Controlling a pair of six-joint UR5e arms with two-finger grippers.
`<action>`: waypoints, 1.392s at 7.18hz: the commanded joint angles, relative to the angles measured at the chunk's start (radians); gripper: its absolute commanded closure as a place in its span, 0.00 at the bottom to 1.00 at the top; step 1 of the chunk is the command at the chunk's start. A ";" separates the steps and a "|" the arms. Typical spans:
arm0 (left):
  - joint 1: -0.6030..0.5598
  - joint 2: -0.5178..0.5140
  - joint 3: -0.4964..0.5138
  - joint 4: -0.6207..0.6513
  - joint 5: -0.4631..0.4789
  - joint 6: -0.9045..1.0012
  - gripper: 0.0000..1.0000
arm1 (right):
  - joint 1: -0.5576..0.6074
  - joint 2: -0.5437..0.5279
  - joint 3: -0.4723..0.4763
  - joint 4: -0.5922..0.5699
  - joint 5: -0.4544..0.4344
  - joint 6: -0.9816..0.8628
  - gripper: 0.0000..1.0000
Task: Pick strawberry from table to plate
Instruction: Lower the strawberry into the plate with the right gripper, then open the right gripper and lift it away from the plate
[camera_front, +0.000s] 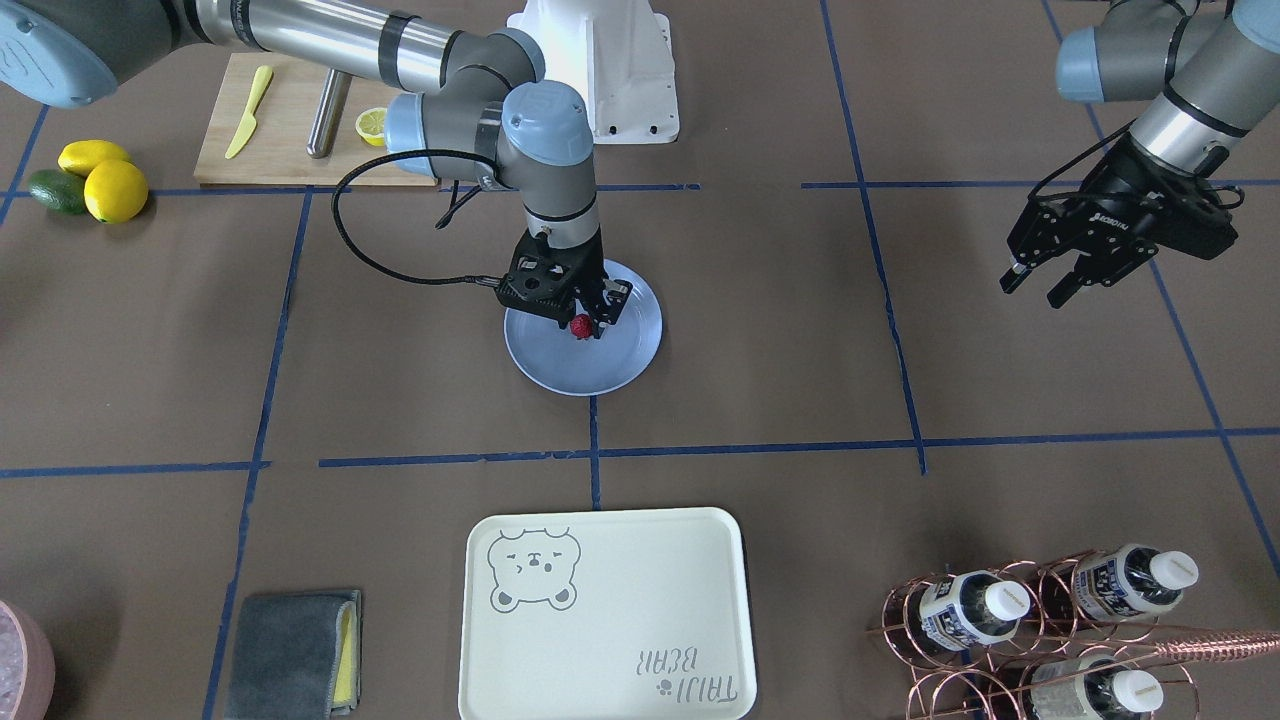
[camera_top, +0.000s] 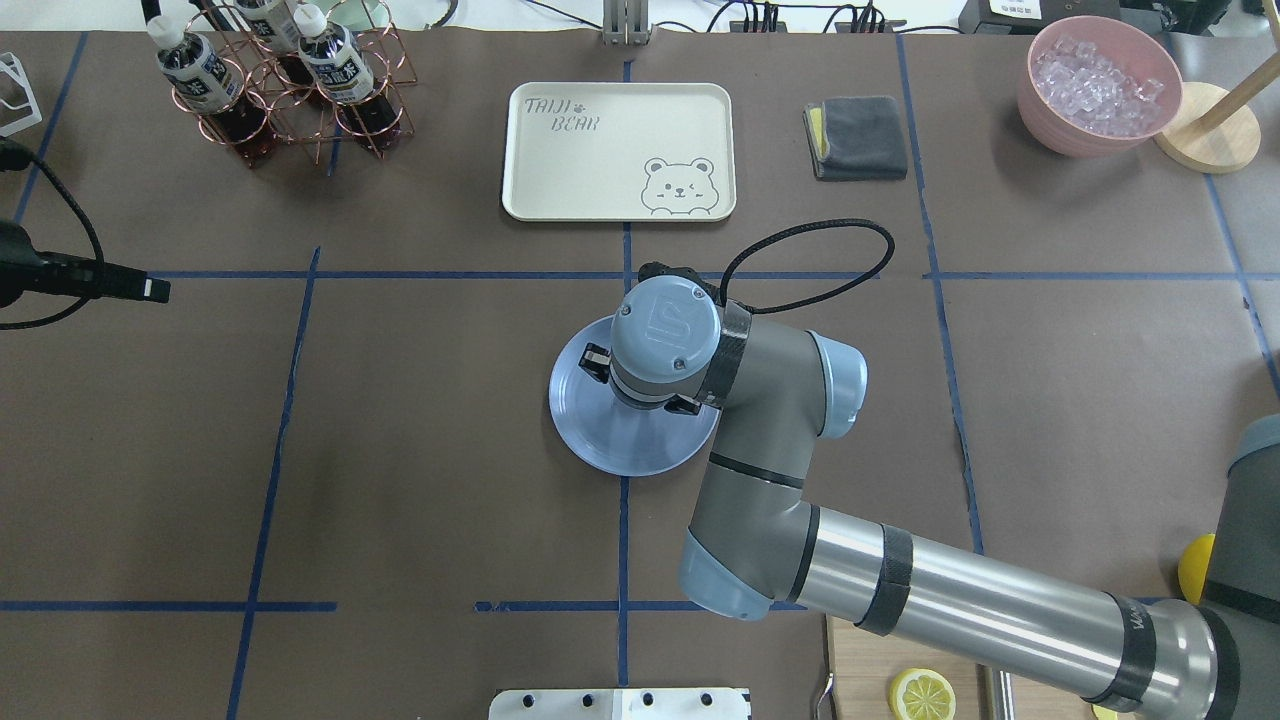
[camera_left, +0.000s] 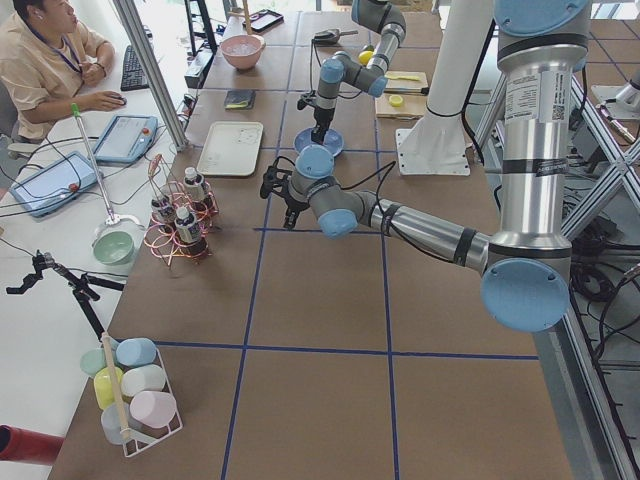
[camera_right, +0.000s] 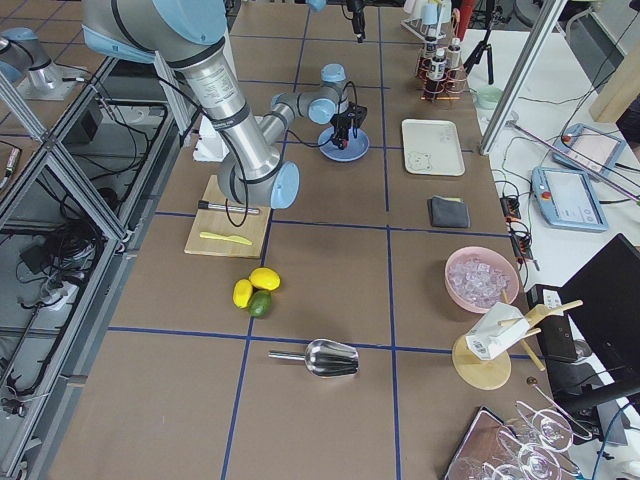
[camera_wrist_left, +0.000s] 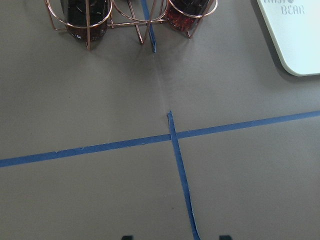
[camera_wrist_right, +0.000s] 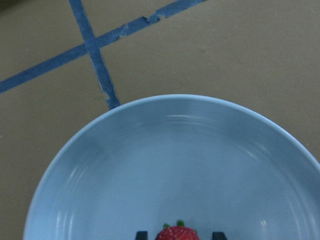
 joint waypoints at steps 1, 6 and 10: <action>0.000 0.000 0.001 -0.001 0.000 0.000 0.35 | 0.001 0.016 -0.005 -0.001 0.000 -0.005 0.00; -0.189 0.115 0.029 0.012 -0.049 0.442 0.34 | 0.205 -0.259 0.455 -0.200 0.208 -0.215 0.00; -0.545 0.040 0.140 0.415 -0.041 1.105 0.34 | 0.744 -0.774 0.592 -0.227 0.527 -1.143 0.00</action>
